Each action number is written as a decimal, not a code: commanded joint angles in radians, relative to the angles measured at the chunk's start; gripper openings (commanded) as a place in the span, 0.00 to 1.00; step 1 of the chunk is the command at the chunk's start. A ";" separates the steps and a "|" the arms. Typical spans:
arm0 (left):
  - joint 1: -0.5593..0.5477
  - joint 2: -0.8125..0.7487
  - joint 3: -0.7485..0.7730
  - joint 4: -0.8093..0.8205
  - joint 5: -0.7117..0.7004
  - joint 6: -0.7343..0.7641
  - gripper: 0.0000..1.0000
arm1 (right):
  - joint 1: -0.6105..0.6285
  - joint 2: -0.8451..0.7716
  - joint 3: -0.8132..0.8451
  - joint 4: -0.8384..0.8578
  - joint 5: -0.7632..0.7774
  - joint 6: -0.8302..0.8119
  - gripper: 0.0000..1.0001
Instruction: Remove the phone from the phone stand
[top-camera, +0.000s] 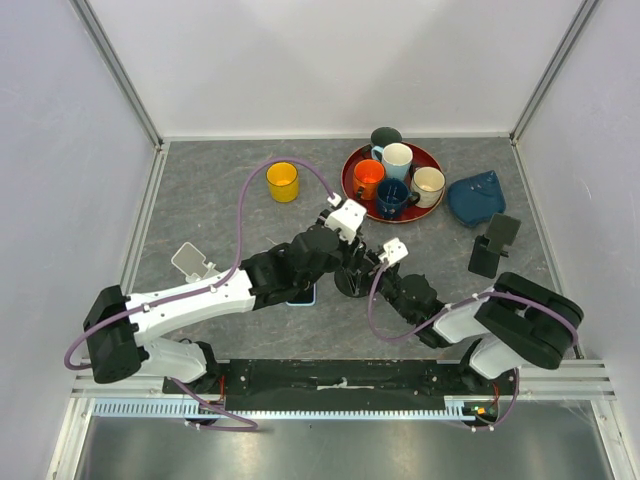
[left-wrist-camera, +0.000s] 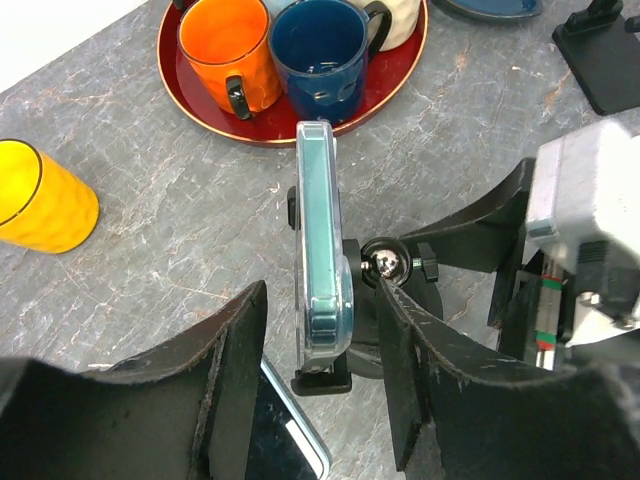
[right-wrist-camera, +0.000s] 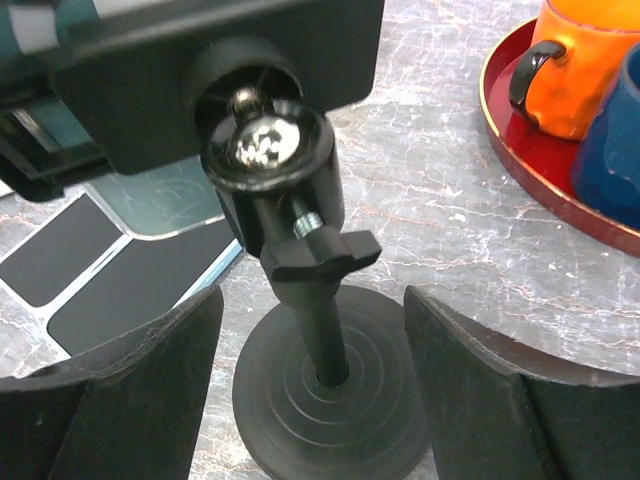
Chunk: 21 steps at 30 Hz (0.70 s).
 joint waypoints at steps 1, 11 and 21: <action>0.002 0.014 0.001 0.075 -0.003 -0.024 0.54 | -0.002 0.070 0.019 0.211 -0.027 0.037 0.79; 0.004 0.057 -0.006 0.093 -0.040 -0.037 0.51 | -0.010 0.173 0.005 0.301 0.004 0.031 0.73; 0.004 0.080 0.004 0.124 -0.048 -0.057 0.50 | -0.033 0.205 0.010 0.350 -0.039 0.017 0.71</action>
